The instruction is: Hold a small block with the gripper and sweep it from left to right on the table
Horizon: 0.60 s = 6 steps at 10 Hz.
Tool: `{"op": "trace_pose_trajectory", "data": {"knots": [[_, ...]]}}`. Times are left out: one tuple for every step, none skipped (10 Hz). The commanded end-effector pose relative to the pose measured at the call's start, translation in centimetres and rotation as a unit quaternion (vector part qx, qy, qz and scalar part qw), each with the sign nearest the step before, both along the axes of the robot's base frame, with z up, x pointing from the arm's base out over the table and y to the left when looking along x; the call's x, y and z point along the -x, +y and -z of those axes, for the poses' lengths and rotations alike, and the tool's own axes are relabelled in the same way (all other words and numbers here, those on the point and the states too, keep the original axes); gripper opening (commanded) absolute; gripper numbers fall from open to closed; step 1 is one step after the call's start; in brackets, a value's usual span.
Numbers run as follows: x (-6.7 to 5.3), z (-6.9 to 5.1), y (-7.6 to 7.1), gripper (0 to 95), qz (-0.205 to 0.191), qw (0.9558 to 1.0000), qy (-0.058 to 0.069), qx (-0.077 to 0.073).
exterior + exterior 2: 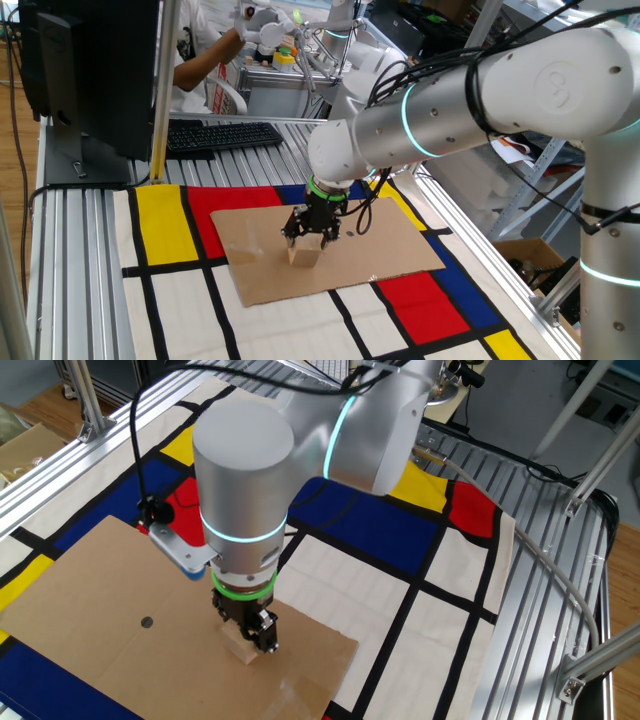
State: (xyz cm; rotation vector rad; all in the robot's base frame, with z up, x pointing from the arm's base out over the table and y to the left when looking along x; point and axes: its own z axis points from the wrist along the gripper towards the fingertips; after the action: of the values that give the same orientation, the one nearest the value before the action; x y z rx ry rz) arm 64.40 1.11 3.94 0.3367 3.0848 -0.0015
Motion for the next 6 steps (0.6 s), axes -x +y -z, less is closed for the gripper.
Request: {"op": "trace_pose_trajectory", "data": {"knots": [[0.0, -0.9, -0.1, 76.0, 0.002, 1.0, 0.001, -0.007], [0.0, -1.8, -0.1, 76.0, 0.003, 1.0, 0.005, -0.008], [0.1, -2.5, -0.2, 76.0, 0.005, 0.9999, 0.008, -0.008], [0.4, -3.4, -0.6, 76.0, 0.009, 0.9997, 0.009, -0.019], [0.8, -3.8, -1.1, 76.0, 0.012, 0.9994, 0.013, -0.029], [1.0, -4.1, -1.4, 76.0, 0.011, 0.9995, 0.019, -0.024]]}}
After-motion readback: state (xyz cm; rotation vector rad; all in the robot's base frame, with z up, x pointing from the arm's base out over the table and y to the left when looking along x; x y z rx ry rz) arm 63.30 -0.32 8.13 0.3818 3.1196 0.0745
